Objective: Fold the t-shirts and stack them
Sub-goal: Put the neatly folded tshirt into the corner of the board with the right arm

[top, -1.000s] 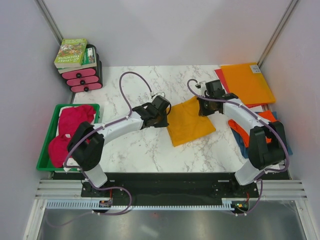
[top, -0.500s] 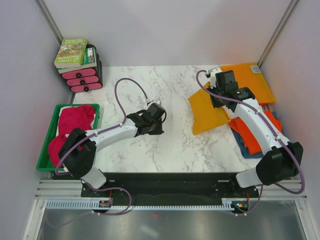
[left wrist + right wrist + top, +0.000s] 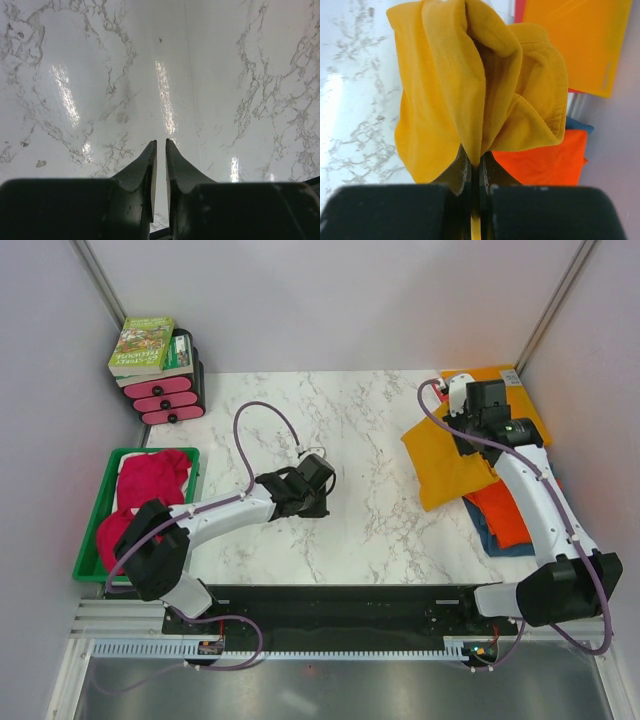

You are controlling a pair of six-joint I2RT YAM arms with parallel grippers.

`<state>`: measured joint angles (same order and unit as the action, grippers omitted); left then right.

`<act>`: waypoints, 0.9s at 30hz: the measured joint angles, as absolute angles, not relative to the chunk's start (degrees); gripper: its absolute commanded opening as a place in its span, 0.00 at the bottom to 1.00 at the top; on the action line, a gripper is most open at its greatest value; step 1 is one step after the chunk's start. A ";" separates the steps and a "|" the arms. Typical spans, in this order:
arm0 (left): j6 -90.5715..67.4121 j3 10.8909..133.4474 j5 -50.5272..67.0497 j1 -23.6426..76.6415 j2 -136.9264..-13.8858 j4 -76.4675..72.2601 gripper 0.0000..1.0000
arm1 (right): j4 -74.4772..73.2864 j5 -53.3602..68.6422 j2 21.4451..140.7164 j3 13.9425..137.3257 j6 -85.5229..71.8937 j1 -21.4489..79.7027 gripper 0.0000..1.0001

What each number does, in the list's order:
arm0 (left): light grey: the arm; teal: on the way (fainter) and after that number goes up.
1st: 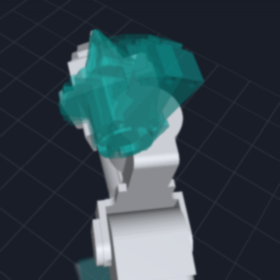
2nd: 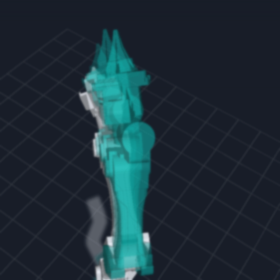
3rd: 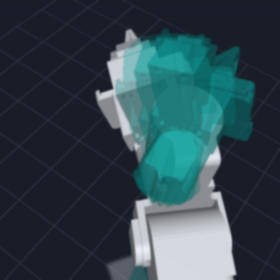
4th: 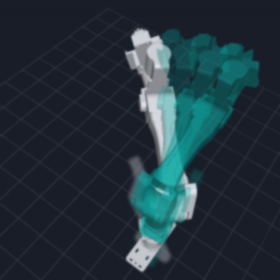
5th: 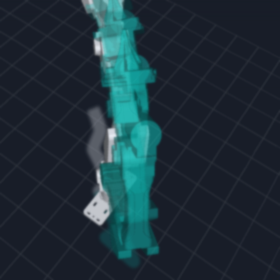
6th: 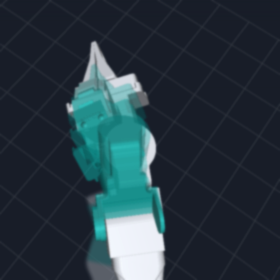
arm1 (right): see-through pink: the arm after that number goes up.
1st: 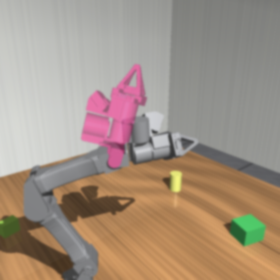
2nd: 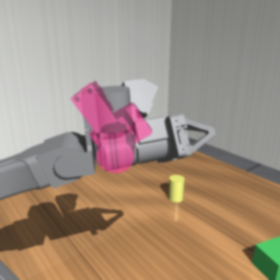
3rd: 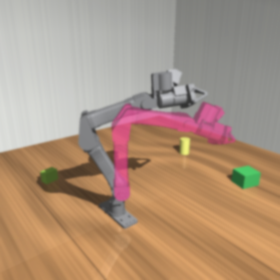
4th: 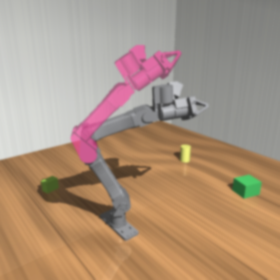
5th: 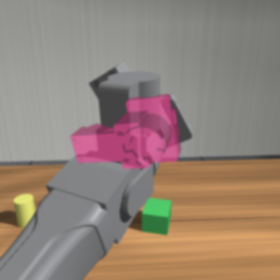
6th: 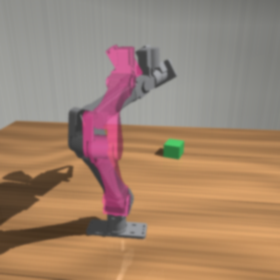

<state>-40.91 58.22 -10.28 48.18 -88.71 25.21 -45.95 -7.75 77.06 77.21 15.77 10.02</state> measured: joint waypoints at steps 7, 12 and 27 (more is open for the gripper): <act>-41.10 58.22 -10.26 49.65 -89.34 25.21 0.18 | -49.30 -6.92 75.46 80.27 19.68 2.20 0.00; -41.15 58.22 -10.11 50.61 -90.72 25.23 0.17 | -51.05 -5.78 72.60 82.02 21.50 -0.58 0.00; -42.24 58.22 -9.89 53.41 -91.44 25.23 0.17 | -61.32 -1.21 71.70 94.11 23.27 -3.22 0.00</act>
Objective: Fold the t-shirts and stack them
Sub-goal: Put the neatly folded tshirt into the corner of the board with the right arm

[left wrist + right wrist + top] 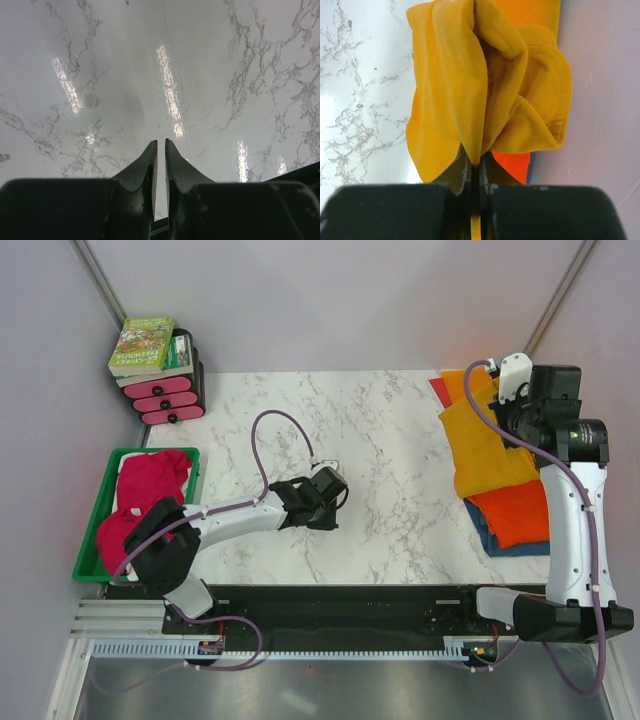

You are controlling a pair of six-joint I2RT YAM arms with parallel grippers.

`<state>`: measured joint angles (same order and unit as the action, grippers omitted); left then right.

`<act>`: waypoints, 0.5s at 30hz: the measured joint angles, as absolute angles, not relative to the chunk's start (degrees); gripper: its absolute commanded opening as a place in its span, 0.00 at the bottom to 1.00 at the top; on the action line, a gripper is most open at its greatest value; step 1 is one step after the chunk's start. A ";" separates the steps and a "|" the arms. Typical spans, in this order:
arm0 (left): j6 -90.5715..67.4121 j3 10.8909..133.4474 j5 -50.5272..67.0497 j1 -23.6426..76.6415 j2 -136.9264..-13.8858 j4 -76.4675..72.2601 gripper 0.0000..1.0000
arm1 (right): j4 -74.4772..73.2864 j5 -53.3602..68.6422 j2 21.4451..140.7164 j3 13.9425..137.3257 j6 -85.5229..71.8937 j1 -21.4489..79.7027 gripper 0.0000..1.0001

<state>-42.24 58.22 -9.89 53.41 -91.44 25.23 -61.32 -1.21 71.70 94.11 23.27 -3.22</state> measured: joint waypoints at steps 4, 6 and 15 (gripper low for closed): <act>-42.72 58.22 -9.91 54.17 -91.44 25.23 0.17 | -62.67 -1.28 69.80 92.38 24.16 -3.25 0.00; -42.81 58.22 -9.91 54.70 -91.44 25.21 0.17 | -63.31 -1.30 67.99 89.47 24.49 -3.33 0.00; -42.85 58.22 -9.89 55.61 -91.46 25.21 0.17 | -63.05 -1.78 62.50 76.95 25.32 -4.91 0.00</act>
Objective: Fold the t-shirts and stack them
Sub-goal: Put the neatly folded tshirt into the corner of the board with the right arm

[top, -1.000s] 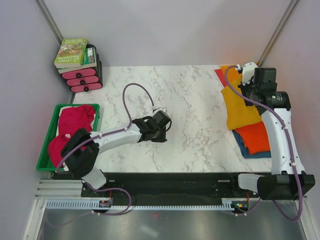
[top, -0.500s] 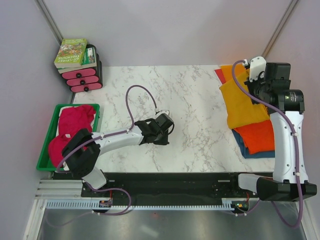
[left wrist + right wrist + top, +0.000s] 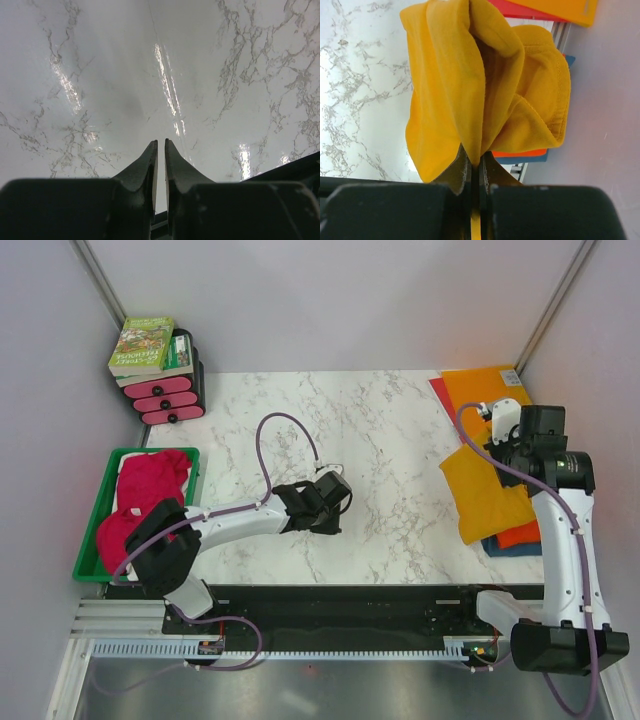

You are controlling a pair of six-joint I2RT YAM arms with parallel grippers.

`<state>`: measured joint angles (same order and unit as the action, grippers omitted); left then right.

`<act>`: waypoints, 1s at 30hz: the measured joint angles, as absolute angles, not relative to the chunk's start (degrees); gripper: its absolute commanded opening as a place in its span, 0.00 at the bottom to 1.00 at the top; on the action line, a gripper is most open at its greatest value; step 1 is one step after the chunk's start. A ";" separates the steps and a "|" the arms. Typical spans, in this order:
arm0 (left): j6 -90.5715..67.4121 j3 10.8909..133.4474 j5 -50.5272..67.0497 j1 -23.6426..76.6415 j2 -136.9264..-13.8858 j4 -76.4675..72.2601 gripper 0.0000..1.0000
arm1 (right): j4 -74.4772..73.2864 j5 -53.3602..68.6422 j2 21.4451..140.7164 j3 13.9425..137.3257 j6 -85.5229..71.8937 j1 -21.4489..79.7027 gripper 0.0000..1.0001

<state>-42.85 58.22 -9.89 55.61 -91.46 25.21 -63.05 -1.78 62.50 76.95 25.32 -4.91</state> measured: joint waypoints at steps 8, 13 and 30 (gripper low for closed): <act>-43.05 58.06 -9.89 55.68 -91.92 25.21 0.16 | -58.35 -0.73 61.45 69.73 26.44 -11.00 0.00; -43.05 58.04 -9.91 55.79 -92.75 25.21 0.16 | -54.85 2.17 62.02 66.92 27.77 -18.09 0.00; -43.13 58.04 -9.82 56.36 -95.29 25.21 0.15 | -43.62 9.28 70.28 62.43 30.37 -33.17 0.00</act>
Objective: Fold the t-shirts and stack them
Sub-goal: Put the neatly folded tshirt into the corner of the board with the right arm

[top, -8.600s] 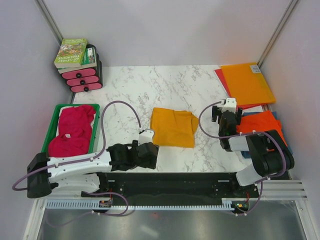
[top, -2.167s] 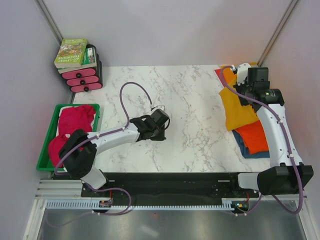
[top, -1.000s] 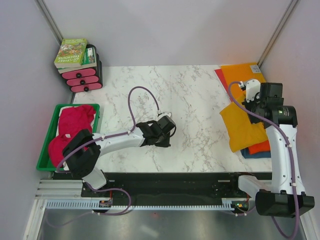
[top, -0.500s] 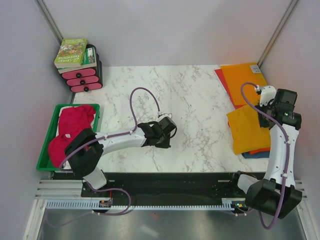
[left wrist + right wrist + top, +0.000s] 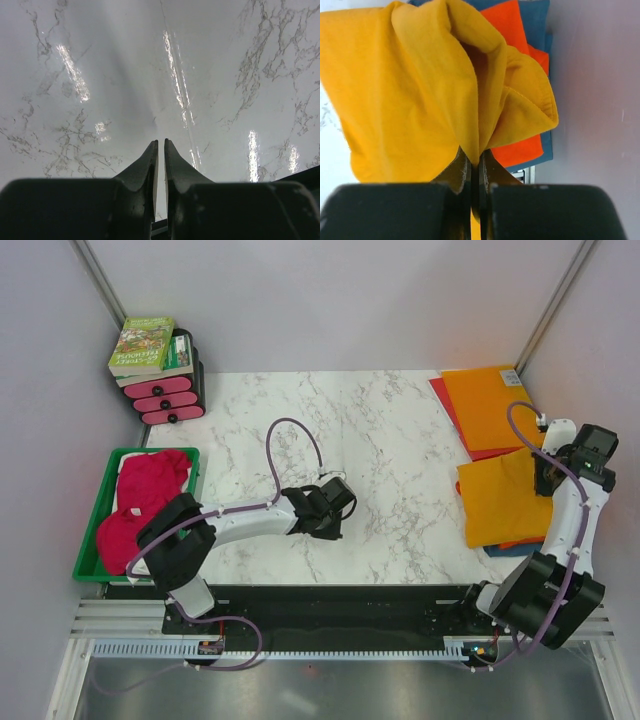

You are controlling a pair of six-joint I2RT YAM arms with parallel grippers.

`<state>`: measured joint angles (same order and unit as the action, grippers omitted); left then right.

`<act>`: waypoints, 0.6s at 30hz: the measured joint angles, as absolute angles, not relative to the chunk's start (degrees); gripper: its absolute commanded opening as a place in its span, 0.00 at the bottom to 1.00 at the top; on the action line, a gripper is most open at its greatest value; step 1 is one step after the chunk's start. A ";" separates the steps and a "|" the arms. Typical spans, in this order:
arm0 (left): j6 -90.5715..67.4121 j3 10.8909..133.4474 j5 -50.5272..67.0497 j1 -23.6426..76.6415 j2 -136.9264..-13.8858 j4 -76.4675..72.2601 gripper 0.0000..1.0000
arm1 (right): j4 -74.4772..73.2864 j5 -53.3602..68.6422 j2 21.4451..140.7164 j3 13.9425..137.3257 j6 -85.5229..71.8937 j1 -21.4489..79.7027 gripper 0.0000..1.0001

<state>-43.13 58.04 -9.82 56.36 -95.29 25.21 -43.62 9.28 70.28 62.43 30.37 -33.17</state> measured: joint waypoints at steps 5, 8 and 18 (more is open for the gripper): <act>-43.18 58.04 -9.85 56.47 -95.33 25.21 0.15 | -38.37 10.24 74.06 59.37 29.85 -37.23 0.00; -43.20 58.04 -9.82 56.47 -95.57 25.21 0.15 | -35.42 10.74 76.71 57.71 29.26 -39.40 0.00; -43.20 58.04 -8.91 56.53 -97.14 25.21 0.15 | -25.91 12.01 84.20 53.36 26.41 -43.51 0.00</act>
